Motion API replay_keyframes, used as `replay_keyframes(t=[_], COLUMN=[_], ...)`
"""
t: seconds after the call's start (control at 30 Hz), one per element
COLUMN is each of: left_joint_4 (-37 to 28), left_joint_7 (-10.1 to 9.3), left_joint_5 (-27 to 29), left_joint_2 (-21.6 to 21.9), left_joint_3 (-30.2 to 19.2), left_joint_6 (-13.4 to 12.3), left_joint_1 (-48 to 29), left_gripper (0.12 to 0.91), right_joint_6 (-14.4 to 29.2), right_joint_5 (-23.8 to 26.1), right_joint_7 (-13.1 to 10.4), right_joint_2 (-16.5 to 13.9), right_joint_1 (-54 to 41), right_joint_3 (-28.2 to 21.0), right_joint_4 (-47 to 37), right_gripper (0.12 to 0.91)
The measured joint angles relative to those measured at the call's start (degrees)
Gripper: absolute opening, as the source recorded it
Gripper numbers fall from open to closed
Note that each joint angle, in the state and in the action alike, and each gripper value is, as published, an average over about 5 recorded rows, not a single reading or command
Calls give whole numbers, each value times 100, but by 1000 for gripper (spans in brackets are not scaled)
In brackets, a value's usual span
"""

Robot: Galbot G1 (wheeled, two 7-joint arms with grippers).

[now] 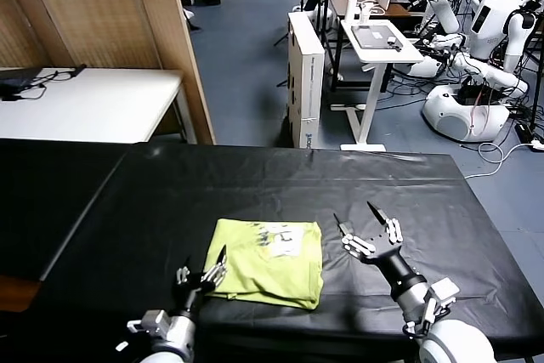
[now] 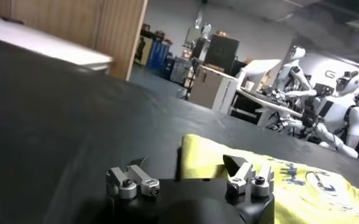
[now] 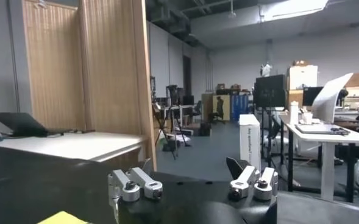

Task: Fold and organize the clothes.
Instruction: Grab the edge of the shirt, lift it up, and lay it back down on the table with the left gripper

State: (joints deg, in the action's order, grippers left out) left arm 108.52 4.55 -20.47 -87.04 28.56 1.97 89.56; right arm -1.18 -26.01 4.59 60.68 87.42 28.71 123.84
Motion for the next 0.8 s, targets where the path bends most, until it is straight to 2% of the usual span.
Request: replay_keyframes(t=[0.1,0.2,0.33,0.5,0.57,0.67,0.8], left_joint_4=[-2,19,73,122,139,185,279], left_joint_7=[9,30,71,116,121,121,126], left_joint_5=[-22,-101,-285,-360,-349,-324,-278], left_joint_2=[-2,-1,-4,-10,-9,3,99], left_joint_3=[-19,-24,-26,-41,-46,-29,104], left_joint_6=[17,65,167,224,224,229,267], left_joint_1=[-7,1,29,69,75,64,38], left_gripper=[899,825,616,296,206,171,173], right_joint_6=[-2,-4,-3,12,17,20,21], right_joint_5=[11,26,60,141,164,185,199], right_joint_7=[0,1,9,21,24,25,17], right_joint_2=[-1,-3,4,50,67,80,82], right_joint_1=[-6,-21,-34,-27,-23,-25,-48], right_joint_3=[-7,-22,-46,-68,-79,-94,-99], right_joint_4=[-2,-11,-39,-69,-73,-85,-118], right_gripper=[907,907,907,907,907,907,907])
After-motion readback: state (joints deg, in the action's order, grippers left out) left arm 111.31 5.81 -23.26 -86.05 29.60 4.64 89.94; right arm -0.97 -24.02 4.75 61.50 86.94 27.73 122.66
